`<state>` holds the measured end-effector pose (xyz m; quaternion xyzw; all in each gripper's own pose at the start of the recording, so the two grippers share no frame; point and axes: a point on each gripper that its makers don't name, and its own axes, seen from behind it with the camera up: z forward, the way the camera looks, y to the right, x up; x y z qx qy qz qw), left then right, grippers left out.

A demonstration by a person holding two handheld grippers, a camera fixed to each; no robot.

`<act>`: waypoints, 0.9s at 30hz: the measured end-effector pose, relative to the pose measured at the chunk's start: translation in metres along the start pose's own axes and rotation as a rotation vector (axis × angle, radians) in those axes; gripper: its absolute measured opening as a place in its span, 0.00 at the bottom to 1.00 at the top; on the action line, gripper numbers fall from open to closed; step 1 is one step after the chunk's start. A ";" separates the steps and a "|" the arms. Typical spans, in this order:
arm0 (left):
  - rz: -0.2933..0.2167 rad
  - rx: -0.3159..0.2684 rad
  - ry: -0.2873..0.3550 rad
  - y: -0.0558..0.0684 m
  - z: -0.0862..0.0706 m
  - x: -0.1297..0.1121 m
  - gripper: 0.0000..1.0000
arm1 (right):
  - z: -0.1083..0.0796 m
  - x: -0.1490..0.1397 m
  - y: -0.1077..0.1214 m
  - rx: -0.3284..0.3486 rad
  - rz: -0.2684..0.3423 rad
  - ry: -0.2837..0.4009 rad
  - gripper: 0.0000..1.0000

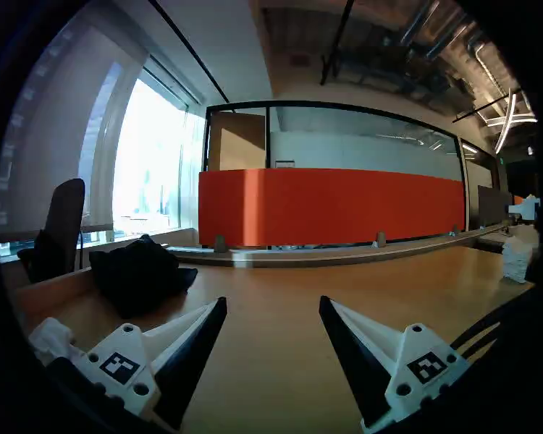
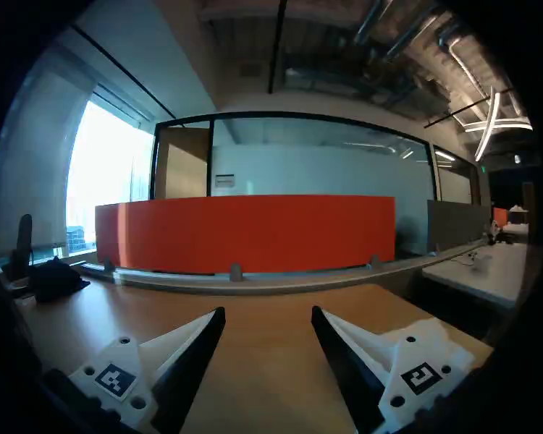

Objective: Fold towel

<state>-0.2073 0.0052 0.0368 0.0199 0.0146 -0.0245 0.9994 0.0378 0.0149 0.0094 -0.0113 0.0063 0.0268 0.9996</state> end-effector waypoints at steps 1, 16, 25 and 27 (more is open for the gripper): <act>0.000 0.000 0.000 0.000 0.000 0.000 0.94 | 0.000 -0.004 0.001 0.000 0.000 0.001 0.92; 0.000 0.000 0.000 0.000 0.000 -0.001 0.94 | -0.001 -0.058 -0.002 0.017 0.030 -0.021 0.92; 0.000 0.000 0.000 0.000 0.000 -0.001 0.94 | 0.002 -0.075 -0.001 0.023 0.021 -0.031 0.92; 0.000 0.000 0.000 0.000 0.000 0.000 0.94 | 0.003 -0.077 -0.002 0.027 0.013 -0.033 0.92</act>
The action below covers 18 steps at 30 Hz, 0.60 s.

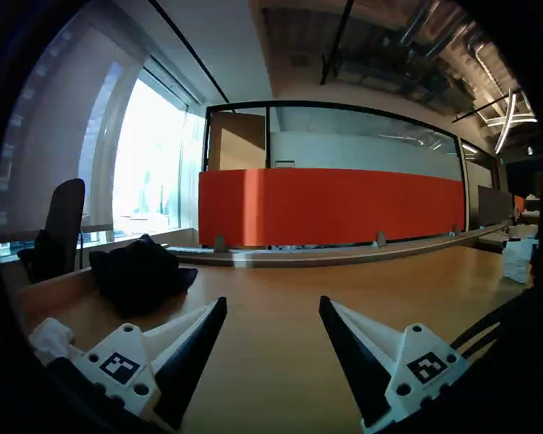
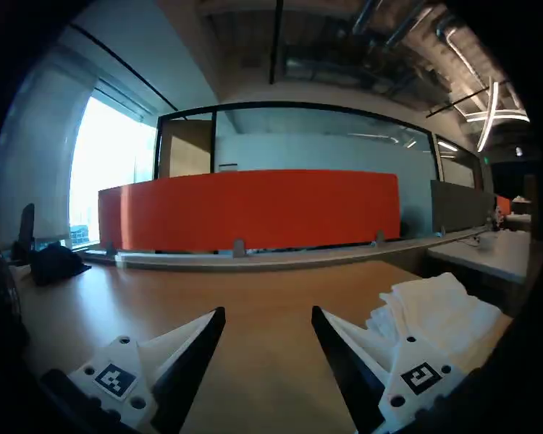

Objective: Fold towel

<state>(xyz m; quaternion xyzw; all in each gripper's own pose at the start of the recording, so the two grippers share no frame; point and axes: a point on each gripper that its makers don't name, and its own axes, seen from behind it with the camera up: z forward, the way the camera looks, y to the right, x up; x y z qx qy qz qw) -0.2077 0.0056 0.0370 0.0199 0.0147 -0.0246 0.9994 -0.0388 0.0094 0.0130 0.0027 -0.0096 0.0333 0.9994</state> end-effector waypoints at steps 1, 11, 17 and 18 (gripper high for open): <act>0.000 0.000 0.000 0.000 0.000 0.000 0.94 | 0.000 0.000 -0.001 0.002 -0.002 -0.002 0.92; 0.000 0.000 0.000 0.000 0.000 0.000 0.94 | -0.001 0.000 -0.005 -0.004 -0.033 0.016 0.92; 0.000 0.000 0.000 0.000 0.000 0.000 0.94 | -0.003 0.002 -0.006 -0.007 -0.034 0.034 0.92; 0.000 0.000 0.000 0.000 0.000 0.000 0.95 | -0.004 0.002 -0.007 -0.007 -0.034 0.036 0.92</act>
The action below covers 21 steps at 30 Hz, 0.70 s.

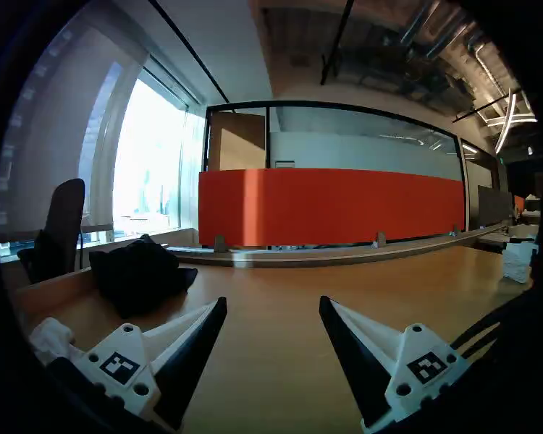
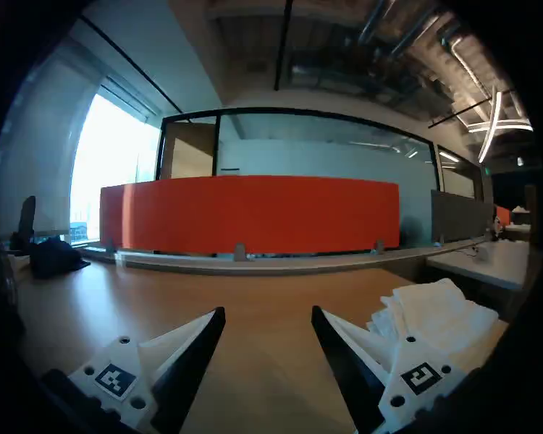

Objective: Fold towel

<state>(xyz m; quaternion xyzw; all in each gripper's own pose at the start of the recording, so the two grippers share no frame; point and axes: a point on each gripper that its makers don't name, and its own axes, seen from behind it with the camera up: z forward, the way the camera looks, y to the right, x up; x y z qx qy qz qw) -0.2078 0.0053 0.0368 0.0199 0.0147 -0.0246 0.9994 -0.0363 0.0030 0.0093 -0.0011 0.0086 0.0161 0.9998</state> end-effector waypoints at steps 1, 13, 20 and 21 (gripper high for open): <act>0.000 0.000 0.000 0.000 0.000 0.000 0.94 | -0.001 0.000 0.000 0.000 0.000 0.002 0.92; 0.000 0.000 0.000 0.000 0.000 0.000 0.94 | -0.004 0.002 -0.004 0.013 0.000 0.005 0.92; 0.000 0.000 0.000 0.000 0.000 0.001 0.94 | -0.004 0.003 -0.004 0.015 0.000 0.005 0.93; 0.000 0.000 0.000 0.000 0.000 0.001 0.94 | -0.004 0.003 -0.004 0.015 0.000 0.005 0.94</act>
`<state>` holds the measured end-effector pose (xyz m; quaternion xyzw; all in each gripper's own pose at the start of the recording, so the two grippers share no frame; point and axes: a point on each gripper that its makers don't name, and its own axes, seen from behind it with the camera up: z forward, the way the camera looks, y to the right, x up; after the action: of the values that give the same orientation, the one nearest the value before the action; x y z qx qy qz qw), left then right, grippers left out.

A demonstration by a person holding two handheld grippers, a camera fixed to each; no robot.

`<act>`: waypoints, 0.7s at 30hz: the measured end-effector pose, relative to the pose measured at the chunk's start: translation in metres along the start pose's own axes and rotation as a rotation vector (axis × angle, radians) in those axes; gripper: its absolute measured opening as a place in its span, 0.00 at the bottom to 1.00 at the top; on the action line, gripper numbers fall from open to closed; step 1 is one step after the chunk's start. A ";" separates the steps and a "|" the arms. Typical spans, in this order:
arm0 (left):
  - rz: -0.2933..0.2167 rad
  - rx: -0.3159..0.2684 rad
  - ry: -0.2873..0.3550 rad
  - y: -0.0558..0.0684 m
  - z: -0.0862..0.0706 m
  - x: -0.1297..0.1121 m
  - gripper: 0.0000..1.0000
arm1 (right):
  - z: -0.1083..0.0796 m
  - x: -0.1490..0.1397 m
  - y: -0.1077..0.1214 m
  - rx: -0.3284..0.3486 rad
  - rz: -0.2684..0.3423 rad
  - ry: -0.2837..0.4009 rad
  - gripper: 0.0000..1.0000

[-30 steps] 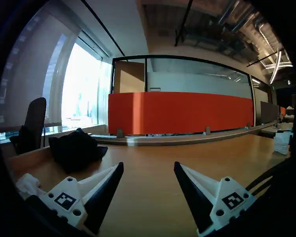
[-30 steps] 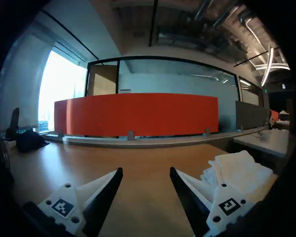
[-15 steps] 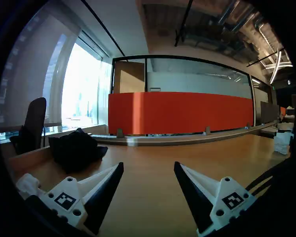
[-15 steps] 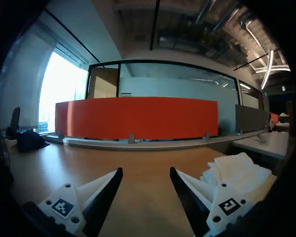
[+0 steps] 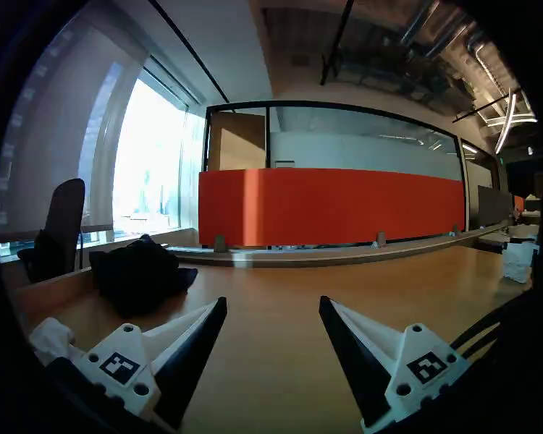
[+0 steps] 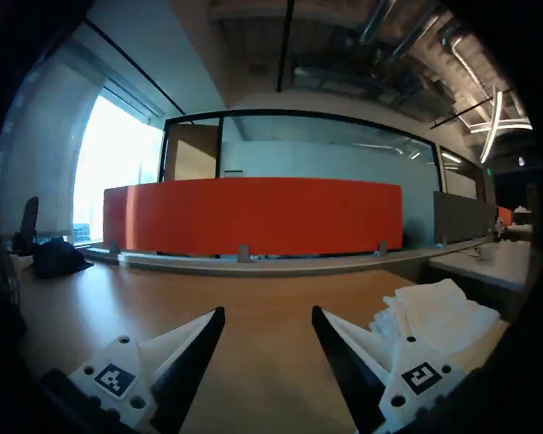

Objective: Fold towel

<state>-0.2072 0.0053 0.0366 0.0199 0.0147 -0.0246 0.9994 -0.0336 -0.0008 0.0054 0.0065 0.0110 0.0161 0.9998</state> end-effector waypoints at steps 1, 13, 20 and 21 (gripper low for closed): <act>0.000 0.000 0.000 0.000 0.000 0.000 0.94 | 0.000 0.000 0.000 0.000 0.000 0.000 0.95; 0.000 0.000 0.000 0.000 0.000 0.001 0.94 | 0.000 0.000 0.000 0.000 0.000 0.000 1.00; 0.000 0.000 -0.001 0.000 -0.001 0.002 0.94 | 0.000 0.000 0.000 0.000 0.000 0.000 1.00; 0.000 0.000 -0.001 0.000 -0.001 0.003 0.94 | 0.000 0.000 0.000 0.000 0.000 0.000 1.00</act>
<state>-0.2046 0.0051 0.0357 0.0199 0.0142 -0.0245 0.9994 -0.0341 -0.0008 0.0055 0.0065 0.0110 0.0163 0.9998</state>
